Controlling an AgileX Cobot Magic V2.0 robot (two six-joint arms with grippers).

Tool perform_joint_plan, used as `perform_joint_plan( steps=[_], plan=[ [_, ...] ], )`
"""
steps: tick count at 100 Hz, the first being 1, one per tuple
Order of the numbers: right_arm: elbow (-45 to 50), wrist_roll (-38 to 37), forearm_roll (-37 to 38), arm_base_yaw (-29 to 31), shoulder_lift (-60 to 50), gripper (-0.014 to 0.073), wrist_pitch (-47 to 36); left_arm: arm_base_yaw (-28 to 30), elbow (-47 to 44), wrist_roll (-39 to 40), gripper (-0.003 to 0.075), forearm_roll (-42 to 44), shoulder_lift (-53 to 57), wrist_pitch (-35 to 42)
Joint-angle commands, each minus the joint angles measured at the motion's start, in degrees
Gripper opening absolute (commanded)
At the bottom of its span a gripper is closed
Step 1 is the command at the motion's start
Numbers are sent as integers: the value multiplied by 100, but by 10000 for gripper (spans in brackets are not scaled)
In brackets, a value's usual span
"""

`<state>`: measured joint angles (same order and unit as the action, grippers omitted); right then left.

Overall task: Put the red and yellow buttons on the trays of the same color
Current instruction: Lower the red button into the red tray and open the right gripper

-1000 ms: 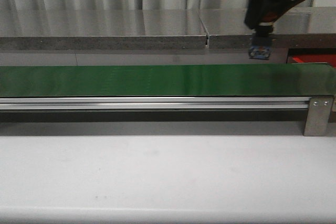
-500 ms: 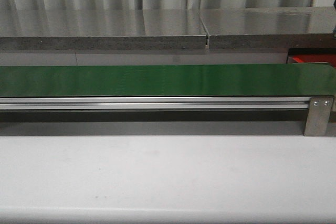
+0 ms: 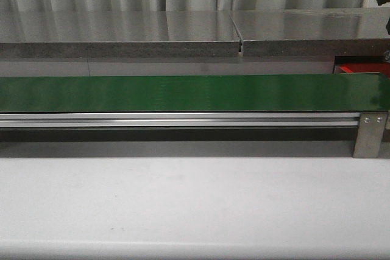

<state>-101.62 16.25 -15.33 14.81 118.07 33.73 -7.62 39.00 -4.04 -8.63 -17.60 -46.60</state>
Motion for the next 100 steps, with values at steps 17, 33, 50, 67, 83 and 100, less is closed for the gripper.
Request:
perform_joint_plan(
  steps=[17, 33, 50, 67, 83, 100],
  plan=[
    [-647, -155, -65, 22, 278, 59, 207, -52, 133, 10, -20, -51, -67, 416],
    [-647, -411, -60, 38, 465, 59, 246, -52, 133, 10, -20, -51, -67, 416],
    [-651, -410, -30, 73, 550, 62, 269, -52, 133, 10, -20, -51, -67, 416],
    [-658, -410, -30, 85, 550, 171, 259, -52, 133, 10, -20, -51, -67, 416],
    [-658, -410, -30, 85, 499, 542, 241, -52, 133, 10, -20, -51, -67, 416],
    [-658, -404, -17, 85, 327, 624, 143, -52, 133, 10, -20, -51, -67, 416]
  ],
)
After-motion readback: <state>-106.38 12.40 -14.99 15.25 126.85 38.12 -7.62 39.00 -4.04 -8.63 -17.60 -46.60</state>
